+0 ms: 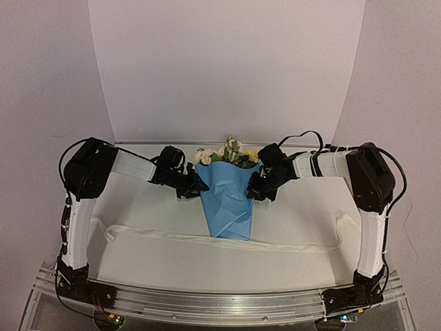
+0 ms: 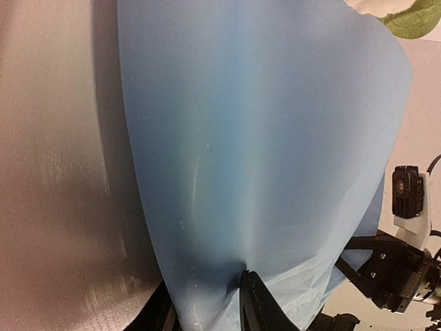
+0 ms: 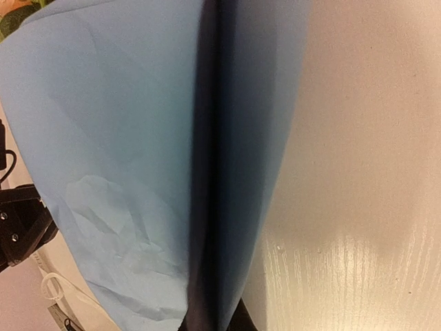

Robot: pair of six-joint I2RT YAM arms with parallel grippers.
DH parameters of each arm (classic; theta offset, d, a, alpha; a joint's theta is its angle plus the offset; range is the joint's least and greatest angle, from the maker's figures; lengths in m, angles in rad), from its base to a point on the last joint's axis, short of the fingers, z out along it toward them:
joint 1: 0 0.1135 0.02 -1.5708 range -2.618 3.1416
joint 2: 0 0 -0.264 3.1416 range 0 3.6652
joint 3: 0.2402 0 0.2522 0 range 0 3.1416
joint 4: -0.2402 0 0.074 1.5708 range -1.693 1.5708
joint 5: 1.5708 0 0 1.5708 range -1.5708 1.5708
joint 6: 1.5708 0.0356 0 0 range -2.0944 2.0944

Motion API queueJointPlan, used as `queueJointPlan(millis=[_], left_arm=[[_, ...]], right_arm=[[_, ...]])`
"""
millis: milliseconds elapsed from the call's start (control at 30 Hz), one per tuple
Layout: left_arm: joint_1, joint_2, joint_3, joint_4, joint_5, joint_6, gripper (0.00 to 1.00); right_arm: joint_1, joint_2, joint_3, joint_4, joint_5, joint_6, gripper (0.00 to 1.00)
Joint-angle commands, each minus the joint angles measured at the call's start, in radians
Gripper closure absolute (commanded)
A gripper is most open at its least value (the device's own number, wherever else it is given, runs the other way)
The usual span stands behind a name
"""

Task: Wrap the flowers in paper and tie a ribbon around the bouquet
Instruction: Move the folded bouquet to the ribbon.

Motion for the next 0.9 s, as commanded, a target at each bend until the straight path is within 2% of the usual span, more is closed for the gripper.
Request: queueJointPlan(millis=[0, 200, 467, 867], left_arm=[[0.004, 0.021, 0.085, -0.067, 0.016, 0.020, 0.71], [0.014, 0.042, 0.139, -0.117, 0.034, 0.027, 0.73], [0.022, 0.023, 0.181, -0.190, 0.061, 0.032, 0.74], [0.022, 0.025, 0.212, -0.189, 0.096, 0.011, 0.74]], right_arm=[[-0.002, 0.035, 0.102, -0.098, 0.034, -0.028, 1.00], [-0.002, 0.060, 0.169, -0.155, 0.030, -0.019, 1.00], [-0.002, 0.037, 0.177, -0.207, 0.025, 0.012, 1.00], [-0.002, 0.020, 0.183, -0.236, 0.040, 0.033, 1.00]])
